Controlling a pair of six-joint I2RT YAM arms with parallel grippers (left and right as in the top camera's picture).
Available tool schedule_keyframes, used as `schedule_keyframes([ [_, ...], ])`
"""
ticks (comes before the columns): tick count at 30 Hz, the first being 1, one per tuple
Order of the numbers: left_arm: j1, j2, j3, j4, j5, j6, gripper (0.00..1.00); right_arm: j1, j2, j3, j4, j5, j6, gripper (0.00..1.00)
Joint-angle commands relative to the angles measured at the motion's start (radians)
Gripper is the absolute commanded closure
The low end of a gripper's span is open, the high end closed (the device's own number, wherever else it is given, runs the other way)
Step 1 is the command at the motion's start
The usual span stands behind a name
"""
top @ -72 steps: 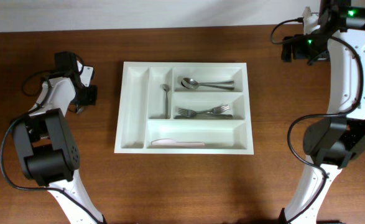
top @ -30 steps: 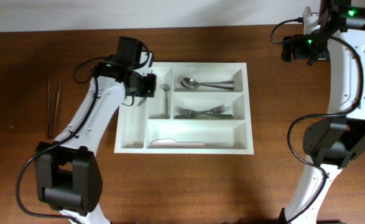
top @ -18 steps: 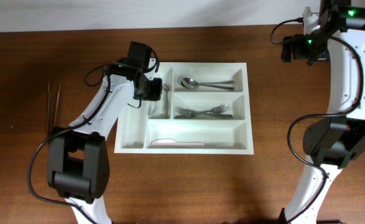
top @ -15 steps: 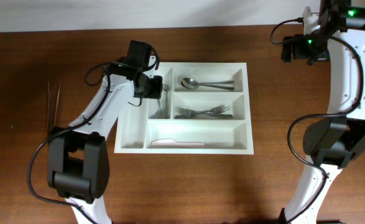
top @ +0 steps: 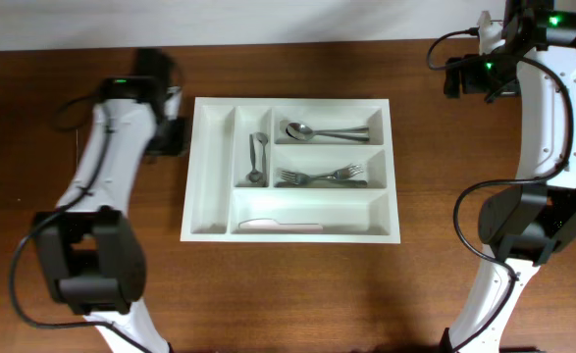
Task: Pack container
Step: 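Move the left gripper to the metal tongs and grasp them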
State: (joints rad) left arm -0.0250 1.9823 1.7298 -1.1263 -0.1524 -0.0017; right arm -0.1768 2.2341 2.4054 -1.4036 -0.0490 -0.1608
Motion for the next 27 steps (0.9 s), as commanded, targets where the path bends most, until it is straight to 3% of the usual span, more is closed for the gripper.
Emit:
schedule_keyframes([
  [1, 0.138, -0.019, 0.016, -0.034, -0.051, 0.064, 0.59, -0.003, -0.010, 0.010, 0.001, 0.005, 0.005, 0.01],
  [12, 0.440, -0.019, 0.010, -0.010, 0.140, 0.196, 0.57, -0.003, -0.010, 0.010, 0.001, 0.005, 0.005, 0.01],
  [18, 0.472, -0.013, -0.048, 0.069, 0.168, 0.244, 0.58, -0.003, -0.010, 0.010, 0.001, 0.005, 0.005, 0.01],
  [24, 0.471, -0.002, -0.148, 0.198, 0.168, 0.289, 0.69, -0.003, -0.010, 0.010, 0.001, 0.005, 0.005, 0.01],
  [27, 0.471, 0.012, -0.187, 0.252, 0.164, 0.292, 0.69, -0.003, -0.010, 0.010, 0.001, 0.005, 0.005, 0.01],
])
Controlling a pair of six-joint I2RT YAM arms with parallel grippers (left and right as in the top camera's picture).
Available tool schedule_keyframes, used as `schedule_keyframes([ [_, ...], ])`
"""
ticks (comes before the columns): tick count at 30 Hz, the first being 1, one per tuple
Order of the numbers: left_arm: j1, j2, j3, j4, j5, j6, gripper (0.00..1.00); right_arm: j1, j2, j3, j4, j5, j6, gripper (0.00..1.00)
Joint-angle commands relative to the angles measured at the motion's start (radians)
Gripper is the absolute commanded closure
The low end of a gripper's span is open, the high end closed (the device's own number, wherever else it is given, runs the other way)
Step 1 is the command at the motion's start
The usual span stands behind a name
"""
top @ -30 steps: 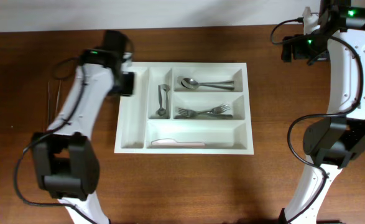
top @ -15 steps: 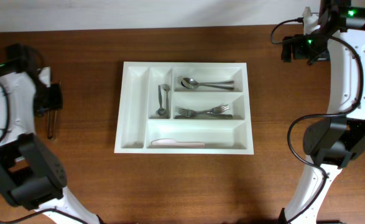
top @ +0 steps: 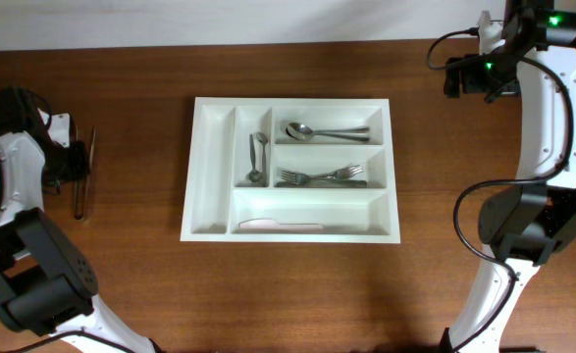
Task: Pack container
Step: 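Move the left gripper to the metal tongs and grasp them, then place the tongs with the left gripper into the tray's leftmost compartment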
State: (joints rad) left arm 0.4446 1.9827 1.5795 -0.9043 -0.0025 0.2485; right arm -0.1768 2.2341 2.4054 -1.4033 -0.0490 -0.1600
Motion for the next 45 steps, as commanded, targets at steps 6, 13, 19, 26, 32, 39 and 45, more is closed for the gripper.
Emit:
schedule_keyframes([
  [6, 0.003, 0.063, -0.050, 0.082, 0.014, 0.042, 0.69, -0.003, -0.010, 0.010, 0.000, 0.005, 0.005, 0.01],
  [13, 0.003, 0.140, -0.050, 0.095, 0.014, 0.061, 0.69, -0.003, -0.010, 0.010, 0.000, 0.006, 0.005, 0.01],
  [19, 0.003, 0.185, -0.050, 0.104, 0.014, 0.060, 0.68, -0.003, -0.010, 0.010, 0.000, 0.006, 0.004, 0.01],
  [26, 0.003, 0.206, -0.051, 0.104, 0.014, 0.060, 0.91, -0.003, -0.010, 0.010, 0.000, 0.005, 0.005, 0.01],
  [32, -0.002, 0.195, -0.030, 0.089, 0.014, 0.059, 0.98, -0.003, -0.010, 0.010, 0.000, 0.005, 0.005, 0.01],
  [39, -0.041, 0.157, 0.098, -0.011, 0.029, -0.030, 0.98, -0.003, -0.010, 0.010, 0.000, 0.005, 0.005, 0.01],
  [45, -0.146, 0.098, 0.201, -0.079, 0.109, -0.101, 0.98, -0.003, -0.010, 0.010, 0.000, 0.005, 0.005, 0.01],
])
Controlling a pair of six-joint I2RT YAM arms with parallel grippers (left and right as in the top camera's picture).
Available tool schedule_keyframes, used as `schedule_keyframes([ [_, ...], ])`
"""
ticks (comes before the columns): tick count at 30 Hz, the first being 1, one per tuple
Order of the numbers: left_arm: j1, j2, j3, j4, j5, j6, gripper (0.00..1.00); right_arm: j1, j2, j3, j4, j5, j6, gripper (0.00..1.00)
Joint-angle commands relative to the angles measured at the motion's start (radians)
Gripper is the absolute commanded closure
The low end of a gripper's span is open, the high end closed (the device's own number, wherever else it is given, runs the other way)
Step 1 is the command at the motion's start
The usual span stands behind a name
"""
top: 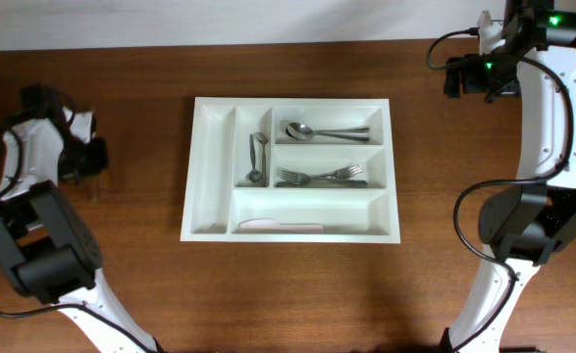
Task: Pack container
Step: 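Place the tongs with the left gripper into the tray's leftmost compartment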
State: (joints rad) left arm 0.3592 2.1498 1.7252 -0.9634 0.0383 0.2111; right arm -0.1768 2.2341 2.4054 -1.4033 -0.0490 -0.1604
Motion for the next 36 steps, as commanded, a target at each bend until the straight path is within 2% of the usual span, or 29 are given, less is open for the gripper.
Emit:
schedule_keyframes([
  [1, -0.085, -0.079, 0.064, -0.029, 0.084, -0.077, 0.98, -0.003, -0.010, 0.010, 0.000, 0.005, 0.005, 0.01],
  [5, -0.199, -0.108, 0.069, -0.050, 0.131, -0.111, 0.98, -0.003, -0.010, 0.010, 0.000, 0.005, 0.005, 0.01],
  [18, -0.513, -0.108, 0.069, -0.104, 0.095, -0.212, 0.98, -0.003, -0.010, 0.010, 0.000, 0.005, 0.005, 0.01],
  [28, -0.535, -0.104, 0.027, -0.138, 0.093, -0.248, 0.98, -0.003, -0.010, 0.010, 0.000, 0.005, 0.005, 0.01],
  [36, -0.535, -0.104, -0.082, -0.151, 0.093, -0.249, 0.98, -0.003, -0.010, 0.010, 0.000, 0.005, 0.005, 0.01],
])
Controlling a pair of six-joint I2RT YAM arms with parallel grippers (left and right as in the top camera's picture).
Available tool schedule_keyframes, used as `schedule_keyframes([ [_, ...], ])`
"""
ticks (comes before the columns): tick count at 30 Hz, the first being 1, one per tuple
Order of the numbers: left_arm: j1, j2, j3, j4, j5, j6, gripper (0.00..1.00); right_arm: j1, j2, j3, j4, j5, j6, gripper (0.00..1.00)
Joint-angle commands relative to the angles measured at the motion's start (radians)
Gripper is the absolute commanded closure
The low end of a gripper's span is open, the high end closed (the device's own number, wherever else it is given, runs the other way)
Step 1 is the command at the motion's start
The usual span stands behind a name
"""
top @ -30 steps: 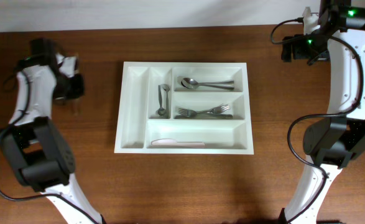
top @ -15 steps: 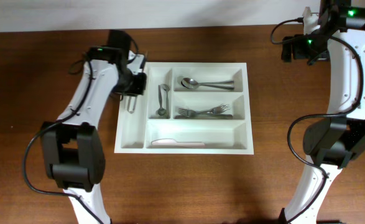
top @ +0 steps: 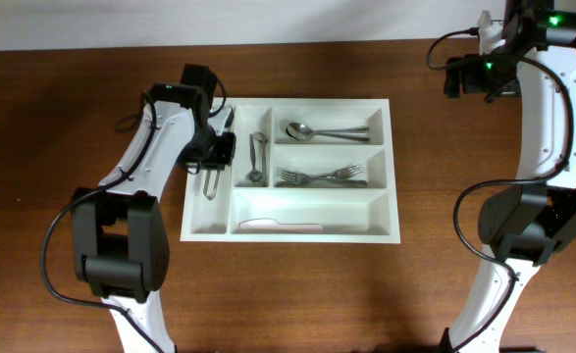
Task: Pack container
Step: 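Place the tongs with the left gripper into the tray's leftmost compartment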
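A white cutlery tray (top: 397, 167) lies in the middle of the table. My left gripper (top: 215, 149) is over its leftmost narrow compartment, shut on a dark-handled utensil (top: 212, 182) whose silver end points down into that compartment. A small spoon (top: 257, 157) lies in the neighbouring narrow slot. Spoons (top: 322, 130) fill the top right slot, forks (top: 322, 176) the one below, and a white knife (top: 278, 225) the long front slot. My right gripper (top: 456, 75) hangs far off at the back right; how its jaws stand does not show.
Brown wooden table (top: 91, 294) all round the tray. The left arm's links (top: 121, 245) stretch along the tray's left side. The right arm (top: 543, 127) stands along the right edge.
My left gripper was at the far left of the table. It now sits over the tray's leftmost compartment with the dark-handled utensil in it. The right arm has not moved.
My left gripper first stood just left of the tray. Then it was at the far left beside a dark utensil lying on the table. Later it was over that spot with the utensil no longer showing. Now it holds the utensil over the tray's left compartment.
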State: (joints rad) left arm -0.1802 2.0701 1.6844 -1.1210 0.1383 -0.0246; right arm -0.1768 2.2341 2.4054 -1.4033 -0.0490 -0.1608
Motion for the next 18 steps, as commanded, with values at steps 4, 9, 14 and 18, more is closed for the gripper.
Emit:
schedule_keyframes([
  [4, 0.005, -0.024, -0.061, 0.021, -0.007, -0.013, 0.98, -0.003, -0.010, 0.010, 0.000, 0.005, 0.005, 0.01],
  [9, 0.005, -0.025, -0.061, 0.021, -0.007, -0.013, 0.92, -0.003, -0.010, 0.010, 0.000, 0.005, 0.005, 0.01],
  [14, 0.005, -0.025, -0.049, 0.035, -0.007, -0.013, 0.27, -0.003, -0.010, 0.010, 0.000, 0.005, 0.005, 0.01],
  [18, 0.009, -0.040, 0.011, 0.033, -0.007, -0.013, 0.14, -0.003, -0.010, 0.010, 0.000, 0.005, 0.005, 0.01],
])
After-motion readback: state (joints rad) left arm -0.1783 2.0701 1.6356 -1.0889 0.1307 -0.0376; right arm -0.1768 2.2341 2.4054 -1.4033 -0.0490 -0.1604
